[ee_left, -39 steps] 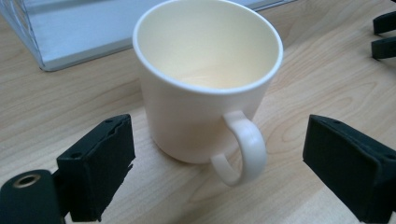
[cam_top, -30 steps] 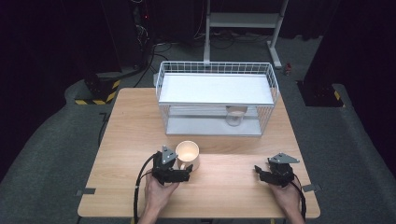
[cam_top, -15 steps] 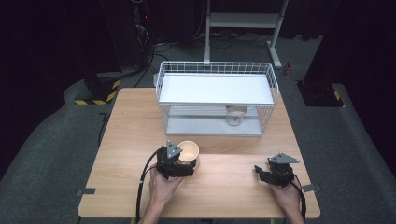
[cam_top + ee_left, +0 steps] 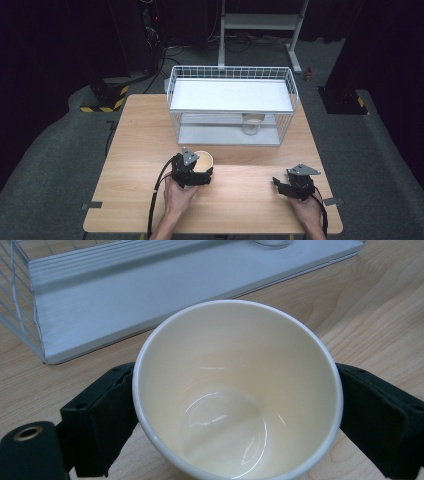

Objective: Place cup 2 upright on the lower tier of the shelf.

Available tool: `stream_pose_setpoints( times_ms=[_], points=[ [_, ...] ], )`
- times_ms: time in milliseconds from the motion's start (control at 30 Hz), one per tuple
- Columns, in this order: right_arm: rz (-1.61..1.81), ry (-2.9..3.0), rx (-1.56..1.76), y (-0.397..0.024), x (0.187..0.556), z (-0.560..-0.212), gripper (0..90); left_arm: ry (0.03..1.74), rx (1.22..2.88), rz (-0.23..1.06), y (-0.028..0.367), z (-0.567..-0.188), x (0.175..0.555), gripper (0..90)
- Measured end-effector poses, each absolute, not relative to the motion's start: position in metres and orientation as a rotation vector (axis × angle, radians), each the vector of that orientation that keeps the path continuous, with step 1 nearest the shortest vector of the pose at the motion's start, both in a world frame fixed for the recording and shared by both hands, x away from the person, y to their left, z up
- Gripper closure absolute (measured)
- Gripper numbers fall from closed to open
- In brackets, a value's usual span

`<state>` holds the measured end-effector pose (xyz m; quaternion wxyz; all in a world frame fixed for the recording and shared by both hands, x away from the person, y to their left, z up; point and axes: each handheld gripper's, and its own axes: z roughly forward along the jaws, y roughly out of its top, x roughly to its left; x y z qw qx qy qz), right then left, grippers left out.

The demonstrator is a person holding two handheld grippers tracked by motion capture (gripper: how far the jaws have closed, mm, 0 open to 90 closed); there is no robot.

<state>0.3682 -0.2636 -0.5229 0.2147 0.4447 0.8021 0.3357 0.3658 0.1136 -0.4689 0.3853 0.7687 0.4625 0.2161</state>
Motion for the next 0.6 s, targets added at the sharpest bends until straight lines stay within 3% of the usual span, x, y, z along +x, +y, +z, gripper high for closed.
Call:
stream_pose_setpoints(
  times_ms=[600],
  points=[
    [0.934, 2.225, 1.242, -0.2637, 0.3684, -0.5229, 33.1, 1.17, 1.965, 0.574, 0.1117, -0.471, 0.366, 10.6]
  ],
)
